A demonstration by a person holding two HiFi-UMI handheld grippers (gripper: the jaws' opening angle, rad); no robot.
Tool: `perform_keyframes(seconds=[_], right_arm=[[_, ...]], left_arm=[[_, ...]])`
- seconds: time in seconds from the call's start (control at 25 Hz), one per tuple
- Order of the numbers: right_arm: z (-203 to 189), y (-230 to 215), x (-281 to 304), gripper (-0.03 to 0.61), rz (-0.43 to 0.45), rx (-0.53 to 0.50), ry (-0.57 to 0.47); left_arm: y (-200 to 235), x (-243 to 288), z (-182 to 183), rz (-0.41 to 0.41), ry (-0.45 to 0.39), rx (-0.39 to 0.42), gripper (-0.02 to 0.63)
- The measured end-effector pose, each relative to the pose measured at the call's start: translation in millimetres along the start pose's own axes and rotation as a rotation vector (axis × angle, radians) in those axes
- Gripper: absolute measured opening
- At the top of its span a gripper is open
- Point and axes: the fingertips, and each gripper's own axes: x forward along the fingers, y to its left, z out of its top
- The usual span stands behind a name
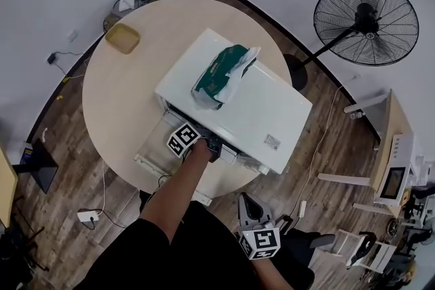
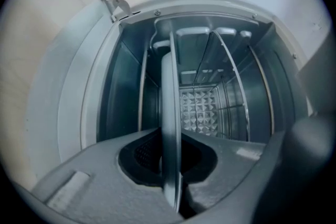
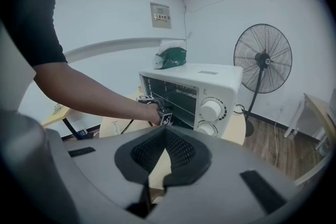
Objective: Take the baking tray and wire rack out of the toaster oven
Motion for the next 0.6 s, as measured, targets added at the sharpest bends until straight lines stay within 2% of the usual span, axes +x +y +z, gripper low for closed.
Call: perform_keyframes(seconds=[0.6], right_arm=[[7,14,-13,0.0,0.023,-0.012,-0.054]], left_arm=[[8,-59,0,0.013,0.004,-0.018,0.032]])
